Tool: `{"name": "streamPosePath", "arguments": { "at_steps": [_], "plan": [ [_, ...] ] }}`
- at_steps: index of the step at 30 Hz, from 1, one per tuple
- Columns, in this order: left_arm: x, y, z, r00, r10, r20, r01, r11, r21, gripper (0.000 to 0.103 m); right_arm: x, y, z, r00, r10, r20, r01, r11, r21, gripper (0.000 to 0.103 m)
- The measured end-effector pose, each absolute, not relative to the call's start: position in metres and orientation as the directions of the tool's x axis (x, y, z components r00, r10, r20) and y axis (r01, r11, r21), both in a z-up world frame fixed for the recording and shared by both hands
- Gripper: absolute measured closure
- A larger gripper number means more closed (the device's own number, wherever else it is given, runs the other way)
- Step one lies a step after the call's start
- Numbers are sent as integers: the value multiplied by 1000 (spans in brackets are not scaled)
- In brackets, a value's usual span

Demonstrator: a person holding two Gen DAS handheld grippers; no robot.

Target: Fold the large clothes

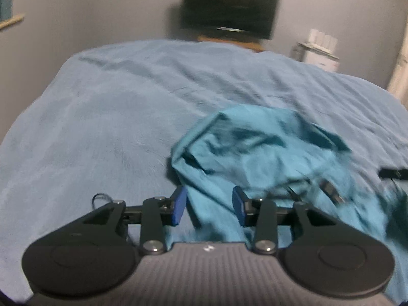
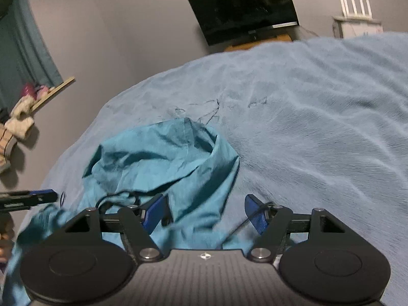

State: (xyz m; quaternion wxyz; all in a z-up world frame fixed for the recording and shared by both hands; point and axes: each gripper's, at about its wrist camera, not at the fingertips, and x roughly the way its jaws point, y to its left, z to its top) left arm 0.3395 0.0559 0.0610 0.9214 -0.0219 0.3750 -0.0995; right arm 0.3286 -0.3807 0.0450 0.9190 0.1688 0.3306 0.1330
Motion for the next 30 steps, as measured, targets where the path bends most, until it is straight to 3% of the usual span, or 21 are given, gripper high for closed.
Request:
{"name": "streamPosePath", "arguments": {
  "at_steps": [6,11,14,17,19,20,21,22,24,30],
  "plan": [
    [415,58,37,687,-137,-714,59,989,-133,64,393,-375,24,725,391,-567,-102,876,472,32],
    [458,46,29,689,-154,-708,102,988,-116,50,445,-370,14,708,395,-586,-90,873,479,32],
    [475,28,28,689,-177,-702,160,983,-91,50,471,-363,12,699,380,-606,-83,885,459,30],
    [485,2,26,689,-164,-706,222,975,-9,50,490,-355,11,684,368,-630,-76,895,440,35],
    [489,-13,22,684,-126,-719,243,968,61,50,496,-346,9,667,345,-660,-82,915,396,55],
    [489,-18,22,680,-122,-723,252,965,75,61,497,-343,9,666,324,-672,-87,928,362,63],
    [489,-20,21,672,-127,-730,263,962,75,81,496,-342,10,663,328,-673,-97,929,357,79],
    [488,-22,22,673,-110,-732,259,961,94,93,492,-344,11,666,335,-666,-108,927,358,85],
    [477,-20,27,690,-122,-713,277,955,105,102,482,-345,19,687,347,-639,-134,924,358,89],
    [410,-10,70,791,-144,-595,303,936,176,103,429,-349,54,753,379,-538,-202,911,358,92]
  ]
}}
